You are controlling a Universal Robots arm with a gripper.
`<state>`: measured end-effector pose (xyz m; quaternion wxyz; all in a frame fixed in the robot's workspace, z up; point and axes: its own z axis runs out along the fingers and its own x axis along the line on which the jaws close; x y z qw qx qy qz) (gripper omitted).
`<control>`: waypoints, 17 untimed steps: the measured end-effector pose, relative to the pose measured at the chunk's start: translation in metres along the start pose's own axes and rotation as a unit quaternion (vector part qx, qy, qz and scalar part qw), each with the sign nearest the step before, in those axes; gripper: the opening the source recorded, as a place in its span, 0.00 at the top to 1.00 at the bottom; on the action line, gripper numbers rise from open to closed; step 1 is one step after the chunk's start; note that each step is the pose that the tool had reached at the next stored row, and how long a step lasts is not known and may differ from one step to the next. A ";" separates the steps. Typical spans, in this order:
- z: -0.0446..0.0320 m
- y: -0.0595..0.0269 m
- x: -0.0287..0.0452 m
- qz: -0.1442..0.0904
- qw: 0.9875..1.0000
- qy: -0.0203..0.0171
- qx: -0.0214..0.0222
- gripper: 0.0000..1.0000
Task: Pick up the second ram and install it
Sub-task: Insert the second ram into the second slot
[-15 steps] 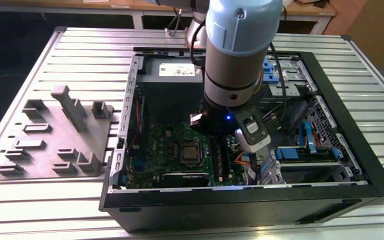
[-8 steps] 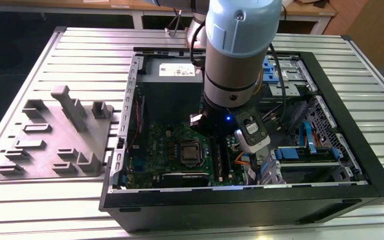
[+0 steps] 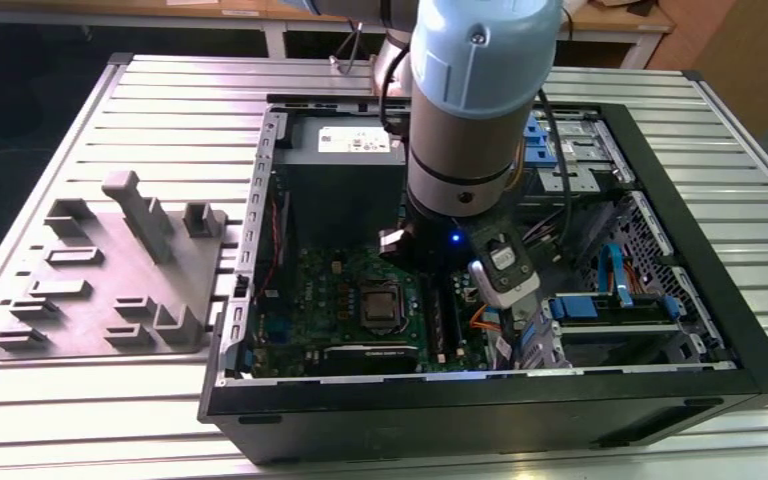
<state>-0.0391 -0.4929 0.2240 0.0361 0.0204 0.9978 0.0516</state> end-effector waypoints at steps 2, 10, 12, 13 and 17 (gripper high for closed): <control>0.0003 0.0000 0.0001 0.000 1.000 0.000 0.000 0.92; 0.0010 -0.0002 0.0024 0.000 1.000 0.000 0.000 0.92; 0.0011 -0.0002 0.0028 0.000 1.000 0.000 0.000 0.92; 0.0013 -0.0002 0.0028 0.000 1.000 0.000 0.000 0.92; 0.0020 -0.0003 0.0029 0.000 1.000 0.000 0.000 0.92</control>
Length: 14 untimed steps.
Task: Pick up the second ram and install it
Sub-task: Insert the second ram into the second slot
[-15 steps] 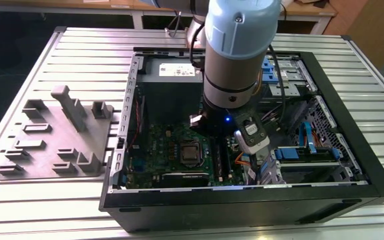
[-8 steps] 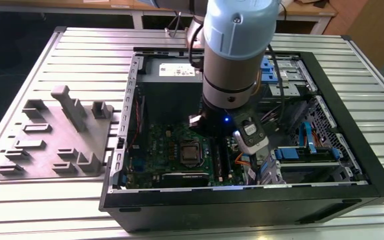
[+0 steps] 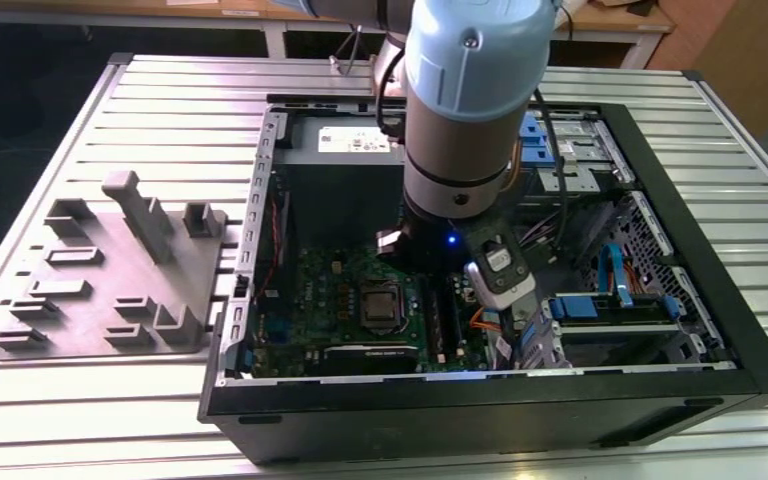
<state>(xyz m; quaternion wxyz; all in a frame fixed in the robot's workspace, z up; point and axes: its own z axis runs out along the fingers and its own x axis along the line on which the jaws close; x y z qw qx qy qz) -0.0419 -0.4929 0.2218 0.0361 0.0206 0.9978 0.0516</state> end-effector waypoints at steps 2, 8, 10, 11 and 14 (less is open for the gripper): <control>0.0005 0.0000 0.0000 0.000 1.000 0.000 0.000 0.92; 0.0006 -0.0001 0.0000 0.000 1.000 0.000 0.000 0.92; 0.0014 -0.0001 0.0001 0.000 1.000 0.000 0.000 0.92; 0.0018 -0.0002 0.0001 0.000 1.000 0.000 0.000 0.92; 0.0018 -0.0002 0.0001 0.000 1.000 0.000 0.000 0.92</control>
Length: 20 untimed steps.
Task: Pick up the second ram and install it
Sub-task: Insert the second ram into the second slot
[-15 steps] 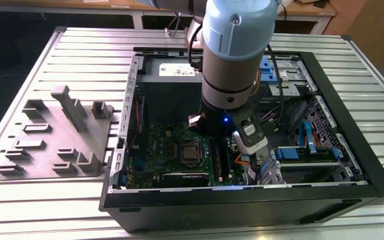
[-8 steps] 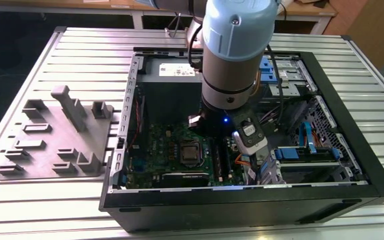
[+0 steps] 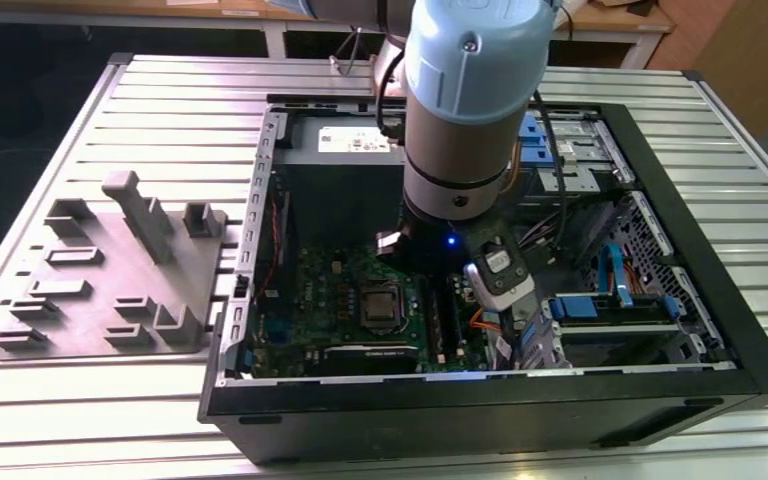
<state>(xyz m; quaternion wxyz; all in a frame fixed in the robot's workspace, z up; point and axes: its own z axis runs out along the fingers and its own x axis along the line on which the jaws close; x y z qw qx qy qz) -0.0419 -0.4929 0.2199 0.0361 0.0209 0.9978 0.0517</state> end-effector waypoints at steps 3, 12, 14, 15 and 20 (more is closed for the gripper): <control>0.0002 0.0000 0.0000 0.000 1.000 0.000 0.000 0.92; 0.0009 -0.0002 0.0001 0.000 1.000 0.000 0.000 0.92; 0.0013 -0.0003 0.0001 0.000 1.000 0.000 -0.001 0.92; 0.0015 -0.0003 0.0001 0.000 1.000 0.000 -0.001 0.92; 0.0034 -0.0006 0.0003 0.000 1.000 0.000 -0.001 0.92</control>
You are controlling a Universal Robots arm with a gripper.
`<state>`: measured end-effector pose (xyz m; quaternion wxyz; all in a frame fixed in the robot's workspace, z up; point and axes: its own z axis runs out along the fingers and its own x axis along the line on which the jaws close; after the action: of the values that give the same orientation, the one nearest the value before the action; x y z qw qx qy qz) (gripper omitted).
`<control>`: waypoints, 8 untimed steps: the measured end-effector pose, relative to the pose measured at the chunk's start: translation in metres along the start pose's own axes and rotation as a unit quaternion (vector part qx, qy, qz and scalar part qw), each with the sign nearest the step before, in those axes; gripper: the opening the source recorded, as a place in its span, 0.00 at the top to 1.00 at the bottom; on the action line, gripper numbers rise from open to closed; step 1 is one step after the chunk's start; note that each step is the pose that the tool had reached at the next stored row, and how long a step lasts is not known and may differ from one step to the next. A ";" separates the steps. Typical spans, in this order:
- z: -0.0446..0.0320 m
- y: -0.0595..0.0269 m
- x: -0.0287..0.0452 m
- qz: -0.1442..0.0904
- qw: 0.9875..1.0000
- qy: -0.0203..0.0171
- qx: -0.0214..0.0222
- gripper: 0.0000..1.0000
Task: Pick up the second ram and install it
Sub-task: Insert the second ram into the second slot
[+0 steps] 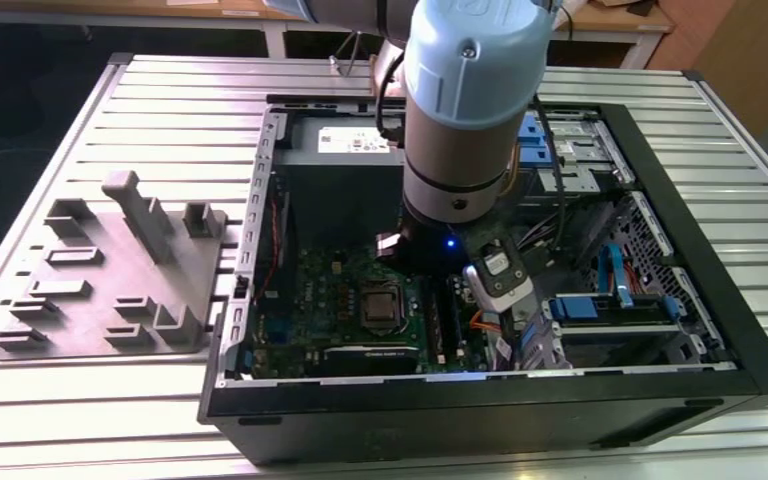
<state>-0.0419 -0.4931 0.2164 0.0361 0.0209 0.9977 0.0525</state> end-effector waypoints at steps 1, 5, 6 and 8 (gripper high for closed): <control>0.0000 0.0000 0.0000 0.000 1.000 0.000 0.000 0.92; 0.0001 0.0000 0.0000 0.000 1.000 0.000 0.000 0.92; 0.0002 0.0000 0.0000 0.000 1.000 0.000 0.000 0.92; 0.0001 -0.0002 0.0000 0.000 1.000 0.000 -0.003 0.92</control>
<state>-0.0419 -0.4933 0.2163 0.0360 0.0210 0.9976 0.0556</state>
